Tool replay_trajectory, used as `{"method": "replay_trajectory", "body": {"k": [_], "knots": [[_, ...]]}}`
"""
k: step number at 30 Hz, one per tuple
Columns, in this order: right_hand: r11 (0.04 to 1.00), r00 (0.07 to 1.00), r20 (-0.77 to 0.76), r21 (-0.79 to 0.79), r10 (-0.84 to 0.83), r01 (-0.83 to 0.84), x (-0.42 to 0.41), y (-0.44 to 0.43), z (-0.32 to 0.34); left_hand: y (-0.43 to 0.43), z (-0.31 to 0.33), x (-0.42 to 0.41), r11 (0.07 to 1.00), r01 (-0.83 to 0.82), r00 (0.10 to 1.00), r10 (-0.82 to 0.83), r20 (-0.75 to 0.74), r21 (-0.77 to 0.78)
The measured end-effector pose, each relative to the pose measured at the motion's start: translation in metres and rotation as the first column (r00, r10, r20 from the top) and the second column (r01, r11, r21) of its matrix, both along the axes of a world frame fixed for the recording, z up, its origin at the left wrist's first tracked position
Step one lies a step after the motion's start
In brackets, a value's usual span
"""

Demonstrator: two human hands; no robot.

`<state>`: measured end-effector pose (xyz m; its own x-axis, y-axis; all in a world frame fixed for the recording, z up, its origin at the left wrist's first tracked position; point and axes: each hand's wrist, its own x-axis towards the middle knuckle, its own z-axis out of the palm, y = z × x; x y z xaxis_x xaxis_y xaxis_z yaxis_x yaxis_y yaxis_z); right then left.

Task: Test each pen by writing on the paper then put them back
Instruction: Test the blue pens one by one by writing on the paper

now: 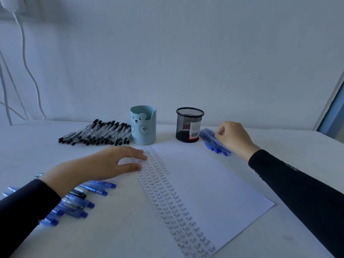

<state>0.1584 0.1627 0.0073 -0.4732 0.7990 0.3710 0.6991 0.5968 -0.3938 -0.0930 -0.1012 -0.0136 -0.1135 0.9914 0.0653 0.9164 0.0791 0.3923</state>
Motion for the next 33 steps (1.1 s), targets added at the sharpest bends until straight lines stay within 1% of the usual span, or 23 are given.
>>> {"method": "replay_trajectory", "body": {"k": [4, 6, 7, 9, 11, 12, 14, 16, 18, 19, 21, 22, 24, 26, 29, 31, 33], "knots": [[0.999, 0.994, 0.1, 0.034, -0.039, 0.035, -0.003, -0.002, -0.003, 0.0, 0.0, 0.001, 1.0, 0.003, 1.0, -0.003, -0.006, 0.0], [0.993, 0.992, 0.101, 0.099, -0.07, 0.06, -0.002, 0.002, -0.004, 0.0, 0.001, 0.001, 1.0, 0.003, 1.0, -0.003, -0.005, -0.002], [0.991, 0.993, 0.087, 0.107, -0.084, 0.075, 0.001, 0.006, -0.004, 0.0, 0.001, 0.002, 1.0, 0.003, 1.0, -0.003, -0.008, -0.004], [0.992, 0.987, 0.098, 0.044, -0.124, 0.121, 0.007, 0.013, -0.005, 0.0, 0.001, 0.002, 1.0, 0.007, 1.0, -0.007, -0.016, -0.006], [0.986, 0.984, 0.118, -0.09, -0.132, 0.143, 0.011, 0.014, -0.005, 0.0, 0.001, 0.001, 1.0, 0.011, 1.0, -0.011, -0.011, -0.001], [0.98, 0.987, 0.11, -0.151, -0.117, 0.133, 0.011, 0.014, -0.005, 0.0, 0.001, 0.001, 1.0, 0.014, 1.0, -0.014, -0.006, 0.004], [0.97, 0.995, 0.044, -0.226, -0.085, 0.093, 0.008, 0.016, -0.004, 0.0, 0.001, 0.001, 1.0, 0.022, 1.0, -0.022, -0.005, 0.013], [0.967, 0.999, -0.001, -0.25, -0.047, 0.045, 0.003, 0.014, -0.004, 0.0, 0.0, 0.0, 1.0, 0.016, 1.0, -0.016, -0.006, 0.018], [0.972, 1.0, 0.013, -0.235, -0.024, 0.026, -0.002, 0.012, -0.005, -0.001, -0.001, 0.0, 1.0, 0.009, 1.0, -0.009, -0.002, 0.016], [0.98, 0.999, 0.022, -0.196, -0.028, 0.031, -0.004, 0.011, -0.005, -0.001, 0.0, 0.0, 1.0, 0.009, 1.0, -0.009, -0.001, 0.014], [0.998, 0.998, -0.018, -0.041, -0.054, 0.054, -0.006, 0.007, -0.005, -0.002, 0.002, 0.003, 1.0, 0.007, 1.0, -0.007, 0.007, 0.002], [0.999, 0.995, -0.091, 0.027, -0.039, 0.041, -0.008, 0.004, -0.005, -0.002, 0.005, 0.005, 1.0, 0.005, 1.0, -0.005, 0.012, 0.0], [0.992, 0.961, -0.253, 0.095, 0.107, -0.086, -0.016, -0.01, -0.002, -0.005, 0.012, 0.005, 1.0, -0.023, 0.999, 0.023, 0.039, 0.006], [0.955, 0.903, -0.31, 0.107, 0.298, -0.278, -0.028, -0.031, -0.001, -0.01, 0.022, 0.003, 0.997, -0.078, 0.993, 0.079, 0.092, -0.01], [0.86, 0.82, -0.281, 0.043, 0.498, -0.508, -0.043, -0.064, -0.013, -0.024, 0.044, -0.001, 0.988, -0.105, 0.988, 0.117, 0.101, -0.114], [0.81, 0.785, -0.212, 0.066, 0.582, -0.583, -0.048, -0.077, -0.025, -0.034, 0.056, -0.003, 0.973, -0.097, 0.989, 0.118, 0.089, -0.211], [0.766, 0.75, -0.156, 0.126, 0.643, -0.63, -0.048, -0.083, -0.034, -0.043, 0.06, -0.003, 0.965, -0.109, 0.986, 0.135, 0.098, -0.237]]}}
